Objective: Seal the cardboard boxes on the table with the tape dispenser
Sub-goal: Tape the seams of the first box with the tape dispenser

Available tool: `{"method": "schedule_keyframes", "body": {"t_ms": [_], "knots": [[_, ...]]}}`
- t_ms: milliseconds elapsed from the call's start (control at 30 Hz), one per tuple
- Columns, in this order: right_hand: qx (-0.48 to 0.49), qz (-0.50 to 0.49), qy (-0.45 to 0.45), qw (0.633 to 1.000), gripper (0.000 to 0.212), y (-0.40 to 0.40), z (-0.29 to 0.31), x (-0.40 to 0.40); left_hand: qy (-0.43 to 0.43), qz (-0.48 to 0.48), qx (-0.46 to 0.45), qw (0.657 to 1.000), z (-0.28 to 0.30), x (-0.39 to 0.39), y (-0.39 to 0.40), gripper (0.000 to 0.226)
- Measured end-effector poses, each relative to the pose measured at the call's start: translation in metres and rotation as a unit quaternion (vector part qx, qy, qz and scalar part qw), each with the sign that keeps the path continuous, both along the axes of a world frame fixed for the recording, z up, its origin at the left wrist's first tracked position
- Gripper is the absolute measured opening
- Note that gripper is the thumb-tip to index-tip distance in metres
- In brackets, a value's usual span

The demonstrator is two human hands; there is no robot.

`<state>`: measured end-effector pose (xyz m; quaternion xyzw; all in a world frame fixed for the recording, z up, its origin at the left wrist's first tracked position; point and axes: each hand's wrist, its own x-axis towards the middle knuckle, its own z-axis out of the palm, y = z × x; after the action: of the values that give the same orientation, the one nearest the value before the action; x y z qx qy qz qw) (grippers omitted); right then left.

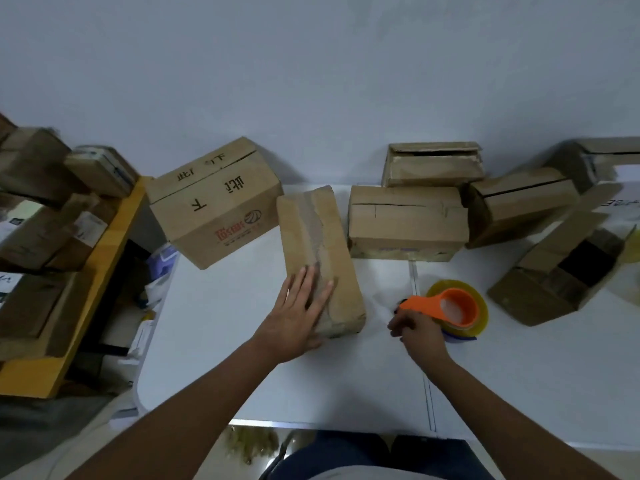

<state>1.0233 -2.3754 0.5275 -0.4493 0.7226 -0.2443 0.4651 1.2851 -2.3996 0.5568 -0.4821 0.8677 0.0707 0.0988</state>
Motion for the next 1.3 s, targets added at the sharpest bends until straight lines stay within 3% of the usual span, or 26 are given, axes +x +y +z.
{"method": "schedule_keyframes", "body": {"t_ms": [100,167,267,367,467,533,633,733,800,833,933,1033,1100,1200,1300], "knots": [[-0.079,-0.039,0.097,0.991,0.029,0.0,0.004,-0.026,0.037,-0.009,-0.027,0.999,-0.005,-0.002,0.008,0.091],[-0.068,-0.048,0.174,0.981,0.029,-0.002,0.0,-0.04,0.035,-0.007,-0.034,0.999,-0.014,-0.007,0.014,0.079],[-0.003,0.043,0.232,0.972,0.047,-0.007,-0.004,-0.059,0.033,0.011,-0.054,0.998,-0.021,-0.01,0.018,0.067],[0.047,0.207,0.242,0.947,0.043,-0.014,-0.013,-0.075,0.027,0.007,-0.053,0.998,-0.025,-0.008,0.017,0.065],[0.079,0.172,0.305,0.933,0.047,-0.018,-0.019,-0.078,0.02,0.005,-0.049,0.999,-0.027,-0.007,0.016,0.065],[0.079,0.154,0.315,0.933,0.036,-0.018,-0.011,-0.076,0.019,0.008,-0.041,0.999,-0.026,-0.008,0.017,0.066],[0.011,0.242,0.268,0.932,0.027,-0.018,0.013,-0.079,0.033,0.018,-0.022,0.999,-0.021,-0.013,0.016,0.069],[-0.035,0.234,0.164,0.958,0.031,-0.012,0.038,-0.076,0.147,0.061,0.03,0.987,-0.004,-0.029,0.008,0.07],[-0.051,0.214,0.103,0.97,0.029,-0.01,0.055,-0.069,0.3,0.141,0.062,0.941,0.016,-0.049,0.0,0.055],[-0.053,0.206,0.079,0.974,0.028,-0.009,0.063,-0.067,0.373,0.212,0.098,0.898,0.027,-0.06,-0.004,0.043],[-0.057,0.19,0.019,0.98,0.029,-0.01,0.087,-0.061,0.492,0.421,0.332,0.686,0.057,-0.089,-0.016,0.019],[-0.055,0.184,-0.01,0.981,0.028,-0.012,0.104,-0.06,0.533,0.48,0.438,0.542,0.062,-0.101,-0.023,0.034],[-0.061,0.186,-0.001,0.981,0.028,-0.013,0.11,-0.061,0.558,0.495,0.441,0.5,0.061,-0.101,-0.023,0.043],[-0.064,0.185,0.007,0.981,0.027,-0.015,0.11,-0.063,0.568,0.491,0.43,0.502,0.059,-0.1,-0.021,0.05],[-0.058,0.187,0.004,0.981,0.026,-0.015,0.108,-0.064,0.586,0.486,0.432,0.484,0.062,-0.096,-0.024,0.035]]}}
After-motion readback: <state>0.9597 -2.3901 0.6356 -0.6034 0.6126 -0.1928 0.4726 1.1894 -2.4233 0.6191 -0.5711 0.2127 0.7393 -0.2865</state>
